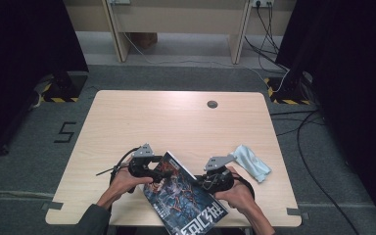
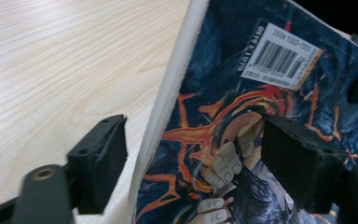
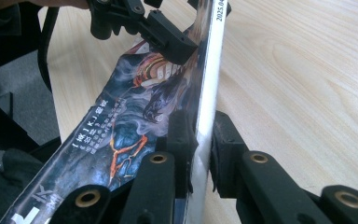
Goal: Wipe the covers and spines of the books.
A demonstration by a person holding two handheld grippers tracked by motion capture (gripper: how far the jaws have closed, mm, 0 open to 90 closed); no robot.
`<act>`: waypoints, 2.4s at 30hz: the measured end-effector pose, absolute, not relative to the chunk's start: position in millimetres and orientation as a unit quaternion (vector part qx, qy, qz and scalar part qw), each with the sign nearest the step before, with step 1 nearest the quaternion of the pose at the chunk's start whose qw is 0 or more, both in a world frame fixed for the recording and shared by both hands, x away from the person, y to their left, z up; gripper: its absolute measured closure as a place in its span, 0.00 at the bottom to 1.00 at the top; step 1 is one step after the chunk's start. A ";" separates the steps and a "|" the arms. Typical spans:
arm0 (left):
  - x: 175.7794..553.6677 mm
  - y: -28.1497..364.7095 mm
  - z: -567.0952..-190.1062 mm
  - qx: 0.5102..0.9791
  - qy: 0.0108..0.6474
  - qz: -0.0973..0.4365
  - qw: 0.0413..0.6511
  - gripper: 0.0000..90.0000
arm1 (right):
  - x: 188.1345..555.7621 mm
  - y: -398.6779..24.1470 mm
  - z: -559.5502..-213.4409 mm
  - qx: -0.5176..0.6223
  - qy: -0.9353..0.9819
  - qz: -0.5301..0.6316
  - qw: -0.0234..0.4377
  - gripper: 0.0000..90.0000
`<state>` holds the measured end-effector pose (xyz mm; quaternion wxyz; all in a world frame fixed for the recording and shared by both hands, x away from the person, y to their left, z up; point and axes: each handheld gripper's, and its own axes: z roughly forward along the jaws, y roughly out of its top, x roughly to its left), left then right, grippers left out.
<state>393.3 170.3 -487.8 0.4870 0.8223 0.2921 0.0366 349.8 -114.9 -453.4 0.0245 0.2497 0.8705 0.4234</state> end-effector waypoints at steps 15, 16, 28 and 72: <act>390.0 180.8 -489.4 0.836 0.277 0.060 0.469 0.72 | 361.5 -118.0 -450.6 0.242 0.882 0.401 0.040 0.91; 389.2 181.5 -489.0 0.836 0.277 0.061 0.470 0.74 | 362.2 -118.3 -449.7 0.244 0.883 0.400 0.039 0.91; 368.3 194.7 -480.4 0.822 0.291 0.108 0.478 0.83 | 385.9 -111.4 -447.3 0.238 0.889 0.390 0.039 0.84; 379.2 203.4 -494.8 0.839 0.226 0.067 0.491 0.78 | 376.3 -106.2 -429.6 0.151 0.906 0.393 0.046 0.92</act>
